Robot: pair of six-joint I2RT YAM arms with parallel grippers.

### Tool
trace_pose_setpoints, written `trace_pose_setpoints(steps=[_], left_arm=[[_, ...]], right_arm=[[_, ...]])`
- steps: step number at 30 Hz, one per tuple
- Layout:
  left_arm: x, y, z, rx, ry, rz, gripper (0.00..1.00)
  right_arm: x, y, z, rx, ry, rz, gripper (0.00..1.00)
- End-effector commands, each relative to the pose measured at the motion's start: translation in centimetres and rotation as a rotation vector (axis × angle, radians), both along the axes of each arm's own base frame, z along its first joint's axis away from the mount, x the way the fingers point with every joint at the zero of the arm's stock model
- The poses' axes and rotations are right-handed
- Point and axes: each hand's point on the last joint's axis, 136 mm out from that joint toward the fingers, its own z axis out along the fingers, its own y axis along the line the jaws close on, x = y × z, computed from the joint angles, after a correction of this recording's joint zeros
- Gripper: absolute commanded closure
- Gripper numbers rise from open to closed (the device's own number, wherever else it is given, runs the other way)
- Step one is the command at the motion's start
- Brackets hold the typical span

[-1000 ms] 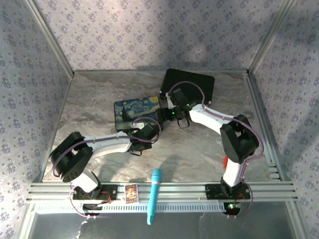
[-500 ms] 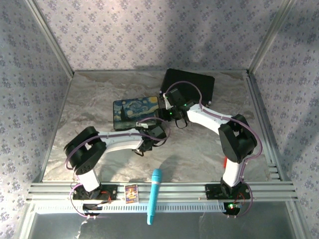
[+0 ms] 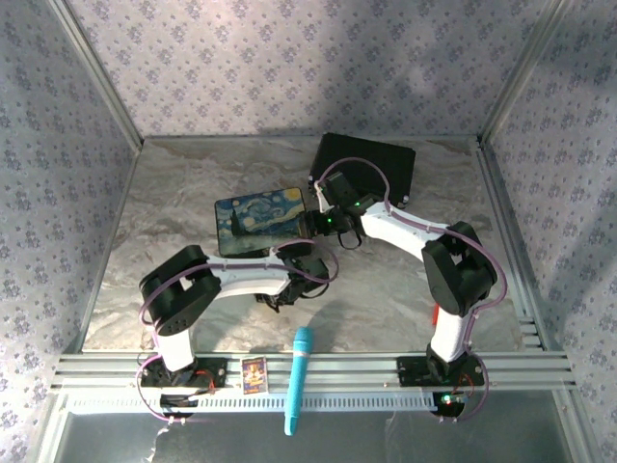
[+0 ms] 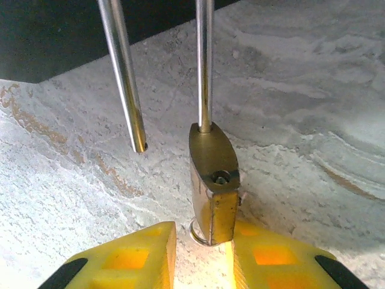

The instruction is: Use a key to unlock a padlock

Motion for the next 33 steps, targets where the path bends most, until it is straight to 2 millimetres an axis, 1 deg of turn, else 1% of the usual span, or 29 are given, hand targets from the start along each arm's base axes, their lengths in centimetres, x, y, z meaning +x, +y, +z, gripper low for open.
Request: trace_pose_setpoints(steps=[1,6,8,10,11,13,14,15,16,17,18,20,21,22,24,25,26,29,31,33], left_arm=[[-0.1,-0.7,0.5,0.013,-0.005,-0.01,0.73],[-0.1,-1.8,0.6,-0.022,-0.004,-0.028,0.71],[0.1,-1.7,1.2,-0.042,-0.019,-0.027,0.7],[0.4,-1.4,2.2,-0.089,-0.037,-0.019,0.63],[0.5,-1.4,2.7,-0.117,-0.046,-0.017,0.57],[0.9,-1.3,4.2,-0.203,-0.08,-0.018,0.35],[1.1,-1.3,5.0,-0.246,-0.104,-0.023,0.26],[1.2,-1.2,5.9,-0.295,-0.131,-0.024,0.18],[1.4,-1.0,6.9,-0.352,-0.157,-0.023,0.1],[1.3,-0.5,7.6,-0.39,-0.172,-0.016,0.02],[1.7,-0.5,8.6,-0.456,-0.208,-0.01,0.0],[1.9,0.3,10.1,-0.556,-0.253,0.008,0.0],[1.9,0.7,10.6,-0.601,-0.264,0.017,0.0],[2.0,1.0,10.9,-0.657,-0.27,0.025,0.0],[2.0,1.2,11.4,-0.789,-0.275,0.024,0.01],[2.1,1.4,11.8,-0.864,-0.284,0.028,0.01],[2.1,1.6,11.9,-0.929,-0.289,0.039,0.0],[2.2,3.1,11.7,-1.038,-0.301,0.096,0.0],[2.3,4.3,11.2,-1.045,-0.287,0.153,0.0],[2.3,5.3,10.4,-1.027,-0.267,0.199,0.0]], right_arm=[[-1.4,-1.5,-3.2,-0.087,0.086,-0.022,0.34],[-1.3,-1.6,-2.9,-0.085,0.078,-0.027,0.34],[-1.1,-1.7,-2.4,-0.076,0.068,-0.027,0.34],[-0.9,-1.5,-1.5,-0.042,0.06,-0.014,0.32],[-0.7,-1.5,-0.9,-0.028,0.051,-0.011,0.32],[-0.1,-1.3,0.7,0.007,0.024,0.0,0.29],[0.1,-1.4,1.5,0.018,0.007,-0.001,0.26],[0.4,-1.4,2.4,0.032,-0.011,0.003,0.07],[0.5,-1.3,3.4,0.045,-0.027,0.011,0.01],[0.6,-1.5,4.1,0.049,-0.04,0.005,0.01],[0.7,-1.7,4.8,0.051,-0.055,0.0,0.01],[0.5,-2.2,6.2,0.063,-0.085,-0.012,0.01],[0.3,-2.4,6.7,0.069,-0.098,-0.017,0.01],[0.0,-2.5,7.4,0.087,-0.112,-0.019,0.01],[-1.3,-2.3,8.0,0.113,-0.129,-0.01,0.01],[-2.0,-1.9,8.6,0.129,-0.139,0.005,0.02],[-3.3,-1.8,7.6,0.121,-0.12,0.017,0.03],[-6.2,0.3,6.8,0.139,-0.105,0.075,0.06],[-8.0,2.2,5.8,0.154,-0.076,0.123,0.08],[-9.5,4.1,4.4,0.164,-0.042,0.154,0.1]])
